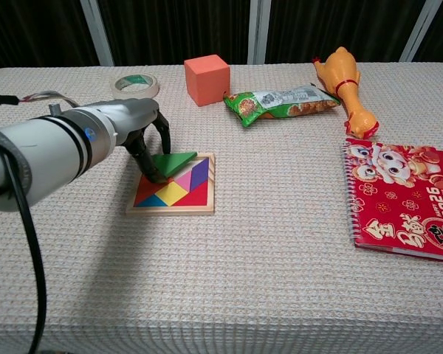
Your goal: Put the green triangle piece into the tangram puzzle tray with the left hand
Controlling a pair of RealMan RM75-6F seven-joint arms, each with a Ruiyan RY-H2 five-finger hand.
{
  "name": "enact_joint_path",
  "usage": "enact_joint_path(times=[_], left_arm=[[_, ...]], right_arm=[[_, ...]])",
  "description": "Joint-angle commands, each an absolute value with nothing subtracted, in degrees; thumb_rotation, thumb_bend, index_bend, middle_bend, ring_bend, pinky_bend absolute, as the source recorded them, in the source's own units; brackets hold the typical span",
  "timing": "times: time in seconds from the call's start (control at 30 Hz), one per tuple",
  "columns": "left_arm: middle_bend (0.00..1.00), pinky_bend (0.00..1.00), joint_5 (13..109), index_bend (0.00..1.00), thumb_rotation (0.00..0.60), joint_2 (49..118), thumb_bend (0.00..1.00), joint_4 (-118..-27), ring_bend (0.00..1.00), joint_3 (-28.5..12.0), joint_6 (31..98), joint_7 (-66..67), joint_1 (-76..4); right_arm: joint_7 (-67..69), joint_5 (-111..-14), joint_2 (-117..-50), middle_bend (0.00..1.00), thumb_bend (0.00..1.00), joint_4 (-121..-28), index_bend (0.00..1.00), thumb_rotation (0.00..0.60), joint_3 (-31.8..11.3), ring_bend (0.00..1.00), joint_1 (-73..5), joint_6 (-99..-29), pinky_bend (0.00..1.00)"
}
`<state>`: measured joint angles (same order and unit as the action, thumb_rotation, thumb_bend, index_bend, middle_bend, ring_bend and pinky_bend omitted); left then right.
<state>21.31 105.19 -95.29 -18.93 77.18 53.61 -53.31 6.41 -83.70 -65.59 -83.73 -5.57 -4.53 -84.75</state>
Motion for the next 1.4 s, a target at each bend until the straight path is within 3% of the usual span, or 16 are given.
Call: enact_joint_path(times=[0.03,0.93,1.2,1.4], left_arm=[[0.14,0.02,21.11,0.56,0.600,105.18,0.33,-94.88,0.00,-19.12,76.88,53.47,-53.32],[0.15,0.02,22.28,0.55,0.600,105.31,0.33,-94.69,0.00,-16.60,75.71,55.68,-53.86],[0.14,0.02,22.91,0.42,0.600,104.86,0.33,-95.19,0.00,-16.04,75.02,55.29,-53.58],[0.13,0.02,23.52,0.37,0.600,104.54,0.33,-95.61,0.00,-15.85,74.96,55.07,-53.51]], right_arm=[[6.61,-83.58,-65.56,0.00,0.37,-83.59,0.00,0.600,-5.60,0.00,-4.44,-84.78,0.00],[7.08,-83.06,-65.94,0.00,0.37,-82.70,0.00,0.600,-5.62,0.00,-4.61,-83.82,0.00],[7.04,-82.90,-65.92,0.00,0.37,-82.67,0.00,0.600,-5.61,0.00,-4.65,-83.52,0.00],[6.96,-82.74,-65.87,0.00,0.37,-82.77,0.00,0.600,-5.58,0.00,-4.72,-83.19,0.00]])
